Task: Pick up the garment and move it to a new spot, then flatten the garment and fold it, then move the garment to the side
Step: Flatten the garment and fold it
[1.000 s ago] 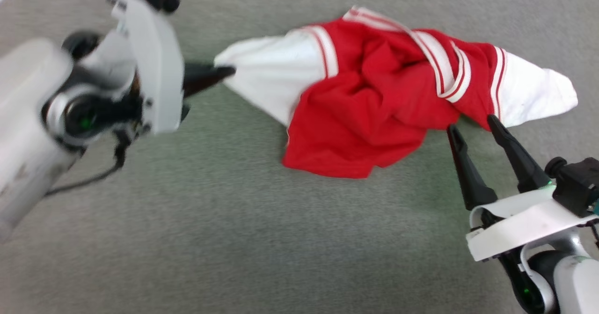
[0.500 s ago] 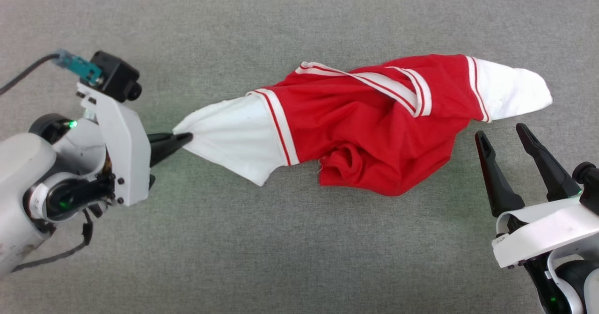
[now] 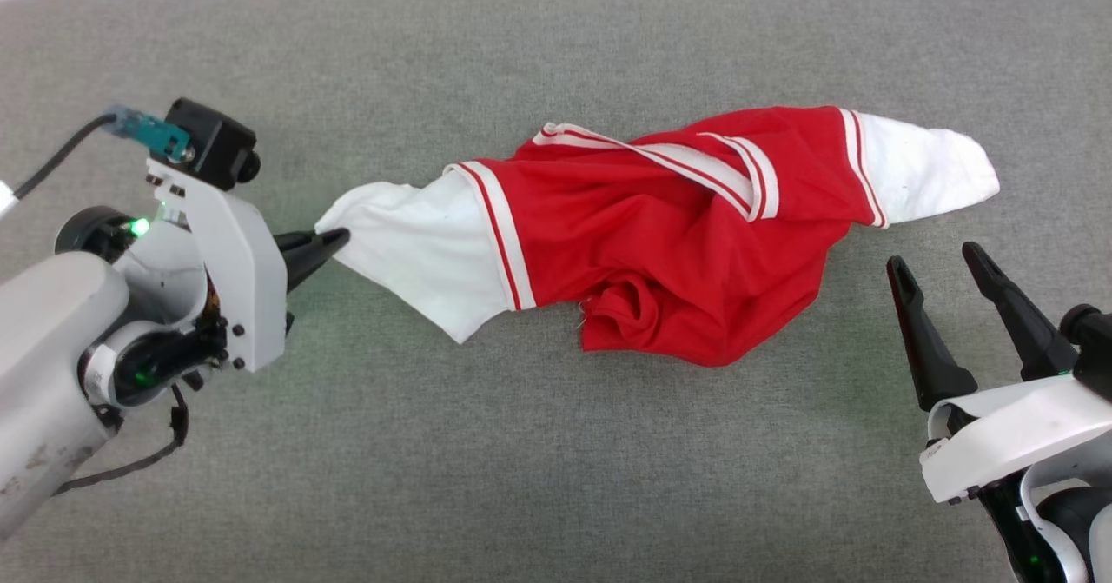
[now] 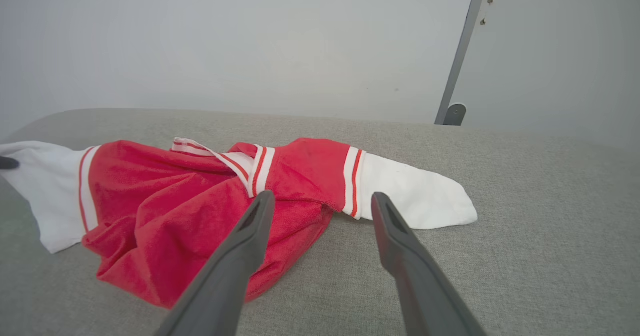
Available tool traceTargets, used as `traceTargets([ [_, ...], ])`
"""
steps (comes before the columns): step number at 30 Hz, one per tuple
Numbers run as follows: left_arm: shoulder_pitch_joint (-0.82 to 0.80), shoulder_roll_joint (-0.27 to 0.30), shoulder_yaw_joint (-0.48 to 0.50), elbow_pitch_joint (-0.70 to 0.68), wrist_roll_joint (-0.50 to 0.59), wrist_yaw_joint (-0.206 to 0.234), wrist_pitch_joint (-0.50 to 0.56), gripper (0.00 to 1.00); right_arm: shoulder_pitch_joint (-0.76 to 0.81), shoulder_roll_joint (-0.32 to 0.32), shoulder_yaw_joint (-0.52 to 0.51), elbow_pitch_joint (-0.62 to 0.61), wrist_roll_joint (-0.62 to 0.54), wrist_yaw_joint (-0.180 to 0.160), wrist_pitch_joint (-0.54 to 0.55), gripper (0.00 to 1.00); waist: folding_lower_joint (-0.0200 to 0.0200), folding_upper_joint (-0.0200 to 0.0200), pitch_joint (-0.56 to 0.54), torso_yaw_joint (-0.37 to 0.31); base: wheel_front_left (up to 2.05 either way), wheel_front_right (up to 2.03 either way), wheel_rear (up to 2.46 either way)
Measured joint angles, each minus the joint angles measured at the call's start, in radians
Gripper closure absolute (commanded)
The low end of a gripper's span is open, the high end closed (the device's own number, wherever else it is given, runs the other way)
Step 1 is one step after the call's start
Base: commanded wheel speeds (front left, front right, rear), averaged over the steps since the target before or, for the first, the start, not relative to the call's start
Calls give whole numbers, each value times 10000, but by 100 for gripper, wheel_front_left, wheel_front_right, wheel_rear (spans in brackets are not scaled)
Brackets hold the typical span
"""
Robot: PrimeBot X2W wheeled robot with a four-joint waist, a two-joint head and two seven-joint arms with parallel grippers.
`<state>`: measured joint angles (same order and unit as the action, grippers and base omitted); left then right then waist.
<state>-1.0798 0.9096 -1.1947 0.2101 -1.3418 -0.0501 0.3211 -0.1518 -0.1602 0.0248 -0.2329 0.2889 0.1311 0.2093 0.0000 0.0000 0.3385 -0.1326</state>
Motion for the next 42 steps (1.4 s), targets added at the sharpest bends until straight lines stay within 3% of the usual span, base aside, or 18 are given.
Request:
traceTargets([
  [1, 20, -29, 6, 50, 94, -42, -150, 0, 4, -65, 25, 23, -25, 0, 50, 0, 0, 0, -41, 0, 0, 0, 0],
  [7, 348, -161, 134, 385, 357, -98, -1195, 0, 35, -729, 153, 211, -52, 0, 454, 0, 0, 0, -326, 90, 0, 0, 0],
  [10, 603, -159, 140, 502, 754, 107, -1946, 0, 35, -1352, 355, 384, -174, 0, 846, 0, 0, 0, -487, 173, 0, 0, 0],
  [14, 1181, -180, 322, 487, 1137, 704, -3442, 0, 8, -2196, 706, 541, -69, 0, 1421, 0, 0, 0, -686, 317, 0, 0, 0],
  [21, 2541, -658, 692, 165, 1799, 2297, -5660, 0, -297, -3873, 1149, 972, 339, 0, 2155, 0, 0, 0, -888, 745, 0, 0, 0],
  [25, 3428, -1262, 1862, -372, 2700, 3260, -5810, 0, -732, -4721, 1306, 1442, 696, 0, 2301, 0, 0, 0, -940, 1074, 0, 0, 0],
  [29, 4638, -2017, 3547, -1116, 4121, 3795, -5850, 0, -1080, -5605, 1618, 2013, 880, 2, 2313, 0, 0, 0, -938, 1460, 0, 0, 0],
  [35, 6016, -2723, 5089, -1639, 5776, 3743, -5850, 0, -1744, -6629, 2443, 2815, 1252, 2, 2276, 0, 0, 0, -757, 2040, 0, 0, 0],
  [42, 6375, -3313, 6101, -1638, 6836, 3160, -5850, 0, -2431, -7317, 3513, 3655, 1528, 2, 2255, 0, 0, 0, -247, 2475, 0, 0, 0],
])
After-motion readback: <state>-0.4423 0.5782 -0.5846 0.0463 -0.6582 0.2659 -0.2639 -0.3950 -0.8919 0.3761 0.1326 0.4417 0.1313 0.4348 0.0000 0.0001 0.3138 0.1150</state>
